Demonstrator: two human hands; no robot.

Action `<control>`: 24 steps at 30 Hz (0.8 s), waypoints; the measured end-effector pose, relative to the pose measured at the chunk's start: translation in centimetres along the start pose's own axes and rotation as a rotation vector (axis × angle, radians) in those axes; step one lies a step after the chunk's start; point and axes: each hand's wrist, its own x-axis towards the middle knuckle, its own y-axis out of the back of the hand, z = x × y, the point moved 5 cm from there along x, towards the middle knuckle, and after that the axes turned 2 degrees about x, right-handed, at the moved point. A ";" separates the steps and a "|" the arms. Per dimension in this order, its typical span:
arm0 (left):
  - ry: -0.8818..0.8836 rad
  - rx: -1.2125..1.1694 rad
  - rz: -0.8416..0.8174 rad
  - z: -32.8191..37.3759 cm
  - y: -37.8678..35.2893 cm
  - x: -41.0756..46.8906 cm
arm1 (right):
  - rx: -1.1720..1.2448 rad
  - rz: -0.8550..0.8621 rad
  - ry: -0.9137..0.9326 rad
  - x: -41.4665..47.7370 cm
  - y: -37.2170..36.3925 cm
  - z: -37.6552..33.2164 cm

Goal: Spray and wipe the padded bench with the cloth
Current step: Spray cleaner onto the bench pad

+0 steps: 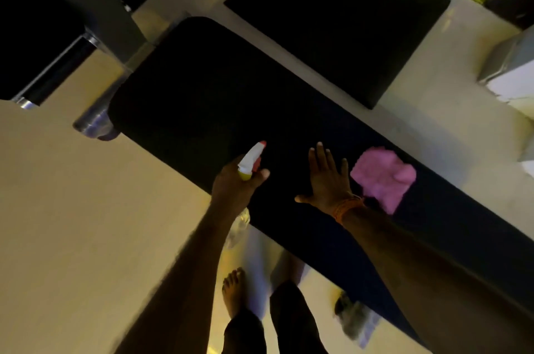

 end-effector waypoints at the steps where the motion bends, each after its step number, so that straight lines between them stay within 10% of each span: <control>1: -0.028 0.043 0.011 -1.0 0.6 -1.1 | -0.005 0.003 0.006 -0.6 -0.4 -0.3; 11: -0.036 0.406 -0.113 -10.6 3.4 -7.6 | -0.053 -0.004 -0.058 -5.3 -4.1 -2.1; 24: -0.234 0.171 -0.104 1.1 -4.9 -1.6 | 0.060 0.067 -0.134 -7.9 -4.8 2.6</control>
